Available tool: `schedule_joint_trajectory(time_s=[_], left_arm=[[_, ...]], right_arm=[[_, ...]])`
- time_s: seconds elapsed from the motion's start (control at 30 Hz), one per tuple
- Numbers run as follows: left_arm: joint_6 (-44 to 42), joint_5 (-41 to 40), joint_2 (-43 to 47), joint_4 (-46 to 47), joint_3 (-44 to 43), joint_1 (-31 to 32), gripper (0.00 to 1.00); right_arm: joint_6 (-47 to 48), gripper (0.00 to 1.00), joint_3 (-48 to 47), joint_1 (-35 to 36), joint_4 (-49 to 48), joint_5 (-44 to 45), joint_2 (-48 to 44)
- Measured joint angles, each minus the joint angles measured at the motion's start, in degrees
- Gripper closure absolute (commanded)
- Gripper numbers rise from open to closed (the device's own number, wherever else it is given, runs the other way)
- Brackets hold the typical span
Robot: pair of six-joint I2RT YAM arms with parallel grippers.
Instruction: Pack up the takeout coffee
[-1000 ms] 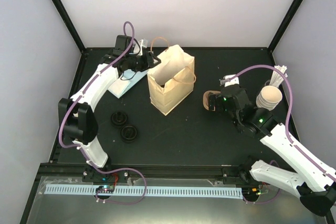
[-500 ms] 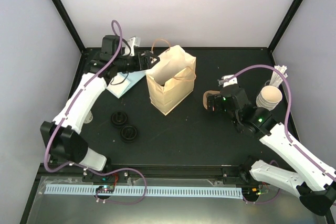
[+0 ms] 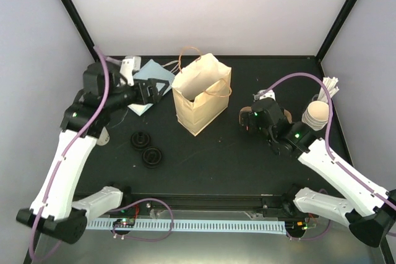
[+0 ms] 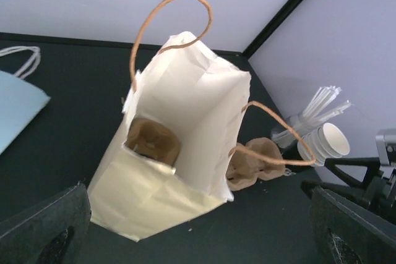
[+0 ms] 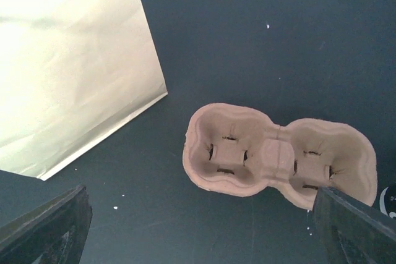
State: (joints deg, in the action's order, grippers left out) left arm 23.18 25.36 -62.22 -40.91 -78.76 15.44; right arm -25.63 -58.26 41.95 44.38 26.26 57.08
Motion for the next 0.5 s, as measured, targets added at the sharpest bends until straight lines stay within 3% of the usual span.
schedule_joint_trajectory(time_s=[0.17, 0.5], left_arm=[[-0.8, -6.4, 8.5, -6.4, 4.4, 0.0, 0.01], [7.2, -21.1, 18.6, -15.1, 27.0, 0.0, 0.01]], right_arm=[[-0.5, 0.00, 1.1, 0.0, -0.6, -0.9, 1.0], [-3.8, 0.00, 8.2, 0.0, -3.7, -0.6, -2.7]])
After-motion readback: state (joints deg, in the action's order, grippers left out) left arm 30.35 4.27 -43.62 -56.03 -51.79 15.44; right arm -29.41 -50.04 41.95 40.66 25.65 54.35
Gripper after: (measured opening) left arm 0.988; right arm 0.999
